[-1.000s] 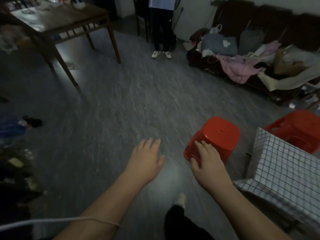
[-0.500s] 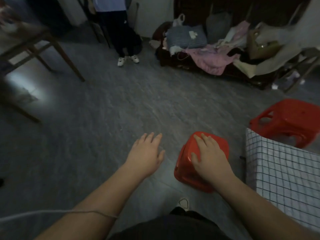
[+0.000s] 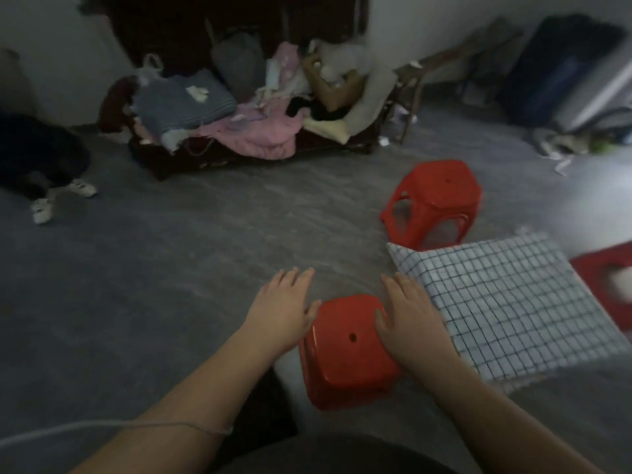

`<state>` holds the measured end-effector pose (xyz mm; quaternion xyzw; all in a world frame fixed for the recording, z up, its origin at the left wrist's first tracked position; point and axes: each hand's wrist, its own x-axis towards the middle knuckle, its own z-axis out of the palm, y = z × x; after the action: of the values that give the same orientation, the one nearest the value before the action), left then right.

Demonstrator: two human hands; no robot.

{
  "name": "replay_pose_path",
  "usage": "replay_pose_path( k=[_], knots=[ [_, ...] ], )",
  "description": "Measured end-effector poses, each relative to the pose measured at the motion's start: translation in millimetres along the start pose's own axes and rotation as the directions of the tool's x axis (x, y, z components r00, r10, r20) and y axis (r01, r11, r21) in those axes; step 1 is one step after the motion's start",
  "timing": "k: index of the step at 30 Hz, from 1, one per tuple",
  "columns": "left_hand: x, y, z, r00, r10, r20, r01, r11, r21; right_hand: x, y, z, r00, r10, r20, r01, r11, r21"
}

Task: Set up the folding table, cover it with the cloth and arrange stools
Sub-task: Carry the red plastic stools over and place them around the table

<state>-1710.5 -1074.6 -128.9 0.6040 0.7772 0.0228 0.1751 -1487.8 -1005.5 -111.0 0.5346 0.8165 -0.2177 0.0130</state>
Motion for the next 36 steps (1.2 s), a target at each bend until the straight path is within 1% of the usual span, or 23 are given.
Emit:
replay_pose_path(
  k=[2, 4, 6, 9, 11, 14, 18, 20, 23, 27, 31, 33, 36],
  knots=[
    [47, -9, -3, 0.989, 0.137, 0.053, -0.139, 0.990, 0.038, 17, -4, 4, 0.991, 0.132, -0.029, -0.131, 0.990, 0.051],
    [88, -15, -9, 0.953, 0.270, 0.135, -0.281, 0.957, 0.068, 28, -14, 7, 0.960, 0.274, -0.054, -0.267, 0.957, 0.114],
    [122, -21, -21, 0.897, 0.379, 0.227, -0.405, 0.911, 0.079, 31, -32, 7, 0.904, 0.422, -0.063, -0.404, 0.895, 0.189],
    [159, -24, -37, 0.790, 0.536, 0.297, -0.590, 0.797, 0.129, 28, -62, 10, 0.797, 0.599, -0.083, -0.555, 0.779, 0.292],
    [178, -20, -40, 0.732, 0.587, 0.347, -0.652, 0.750, 0.107, 28, -77, 15, 0.723, 0.683, -0.108, -0.619, 0.709, 0.337],
    [190, -6, -35, 0.632, 0.671, 0.388, -0.746, 0.663, 0.069, 20, -93, 30, 0.589, 0.800, -0.112, -0.701, 0.575, 0.421],
    [186, 12, -19, 0.526, 0.728, 0.441, -0.811, 0.585, 0.002, 3, -108, 45, 0.445, 0.888, -0.113, -0.743, 0.437, 0.507],
    [180, 16, -10, 0.490, 0.739, 0.463, -0.833, 0.554, -0.003, -4, -109, 55, 0.394, 0.914, -0.091, -0.752, 0.378, 0.541],
    [173, 17, 8, 0.460, 0.745, 0.483, -0.850, 0.526, -0.003, -7, -106, 77, 0.347, 0.935, -0.078, -0.755, 0.328, 0.568],
    [169, 6, 46, 0.460, 0.739, 0.492, -0.850, 0.527, 0.001, -4, -97, 125, 0.328, 0.944, -0.041, -0.747, 0.286, 0.601],
    [187, -19, 116, 0.479, 0.684, 0.550, -0.793, 0.606, -0.063, 16, -77, 194, 0.310, 0.951, 0.017, -0.760, 0.236, 0.606],
    [198, -34, 161, 0.497, 0.650, 0.575, -0.749, 0.656, -0.093, 30, -65, 237, 0.286, 0.956, 0.063, -0.770, 0.190, 0.609],
    [218, -54, 232, 0.509, 0.611, 0.606, -0.730, 0.680, -0.072, 58, -40, 308, 0.254, 0.958, 0.132, -0.764, 0.114, 0.635]
  ],
)
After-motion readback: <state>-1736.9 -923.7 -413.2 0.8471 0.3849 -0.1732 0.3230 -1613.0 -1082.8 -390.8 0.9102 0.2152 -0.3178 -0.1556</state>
